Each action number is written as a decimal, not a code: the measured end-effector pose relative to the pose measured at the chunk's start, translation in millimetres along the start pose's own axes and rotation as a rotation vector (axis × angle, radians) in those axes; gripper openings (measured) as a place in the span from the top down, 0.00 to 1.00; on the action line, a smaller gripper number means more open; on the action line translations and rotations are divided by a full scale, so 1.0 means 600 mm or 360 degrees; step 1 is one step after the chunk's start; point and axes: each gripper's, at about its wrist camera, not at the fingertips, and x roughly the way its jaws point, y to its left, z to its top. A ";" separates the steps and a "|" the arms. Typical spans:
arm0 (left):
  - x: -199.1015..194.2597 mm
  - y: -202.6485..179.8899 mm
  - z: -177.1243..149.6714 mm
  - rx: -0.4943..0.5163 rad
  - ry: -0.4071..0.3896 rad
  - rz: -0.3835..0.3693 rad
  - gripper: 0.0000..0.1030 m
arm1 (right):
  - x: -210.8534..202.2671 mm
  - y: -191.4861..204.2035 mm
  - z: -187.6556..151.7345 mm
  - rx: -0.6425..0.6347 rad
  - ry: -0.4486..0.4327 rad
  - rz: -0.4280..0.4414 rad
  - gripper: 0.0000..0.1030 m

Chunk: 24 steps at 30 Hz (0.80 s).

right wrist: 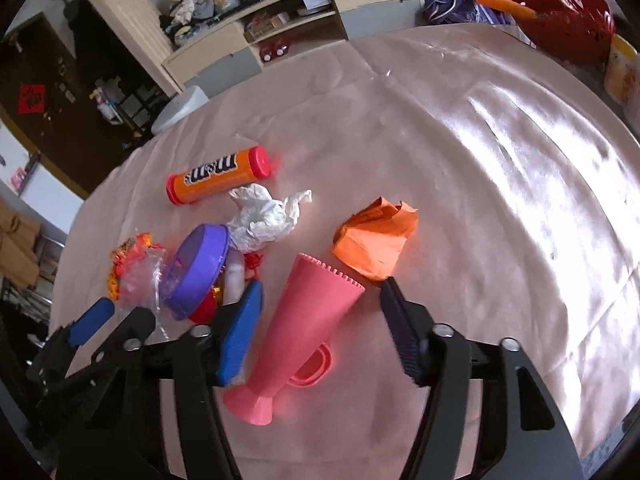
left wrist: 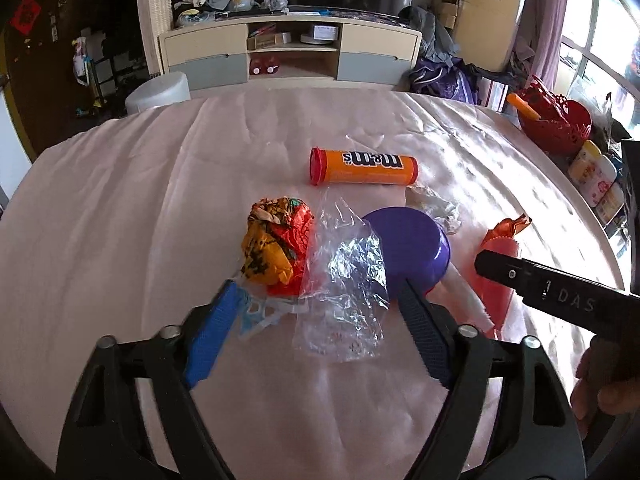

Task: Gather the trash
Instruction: 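Return both tools to the table toward the remaining trash, then grasp the clear plastic bag with the left tool while the right tool grasps the pink cone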

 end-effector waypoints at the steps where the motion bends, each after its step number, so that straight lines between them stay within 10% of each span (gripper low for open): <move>1: 0.005 -0.002 -0.002 0.0006 0.0009 -0.0011 0.40 | 0.000 -0.001 0.000 0.0003 0.0002 0.0006 0.56; 9: -0.021 -0.010 -0.010 0.0098 -0.0031 0.0006 0.77 | -0.016 0.000 -0.009 -0.0024 -0.0019 0.0051 0.58; 24: -0.158 -0.028 -0.082 0.0122 -0.0030 -0.0023 0.87 | -0.149 -0.010 -0.084 -0.0112 -0.0095 0.0108 0.59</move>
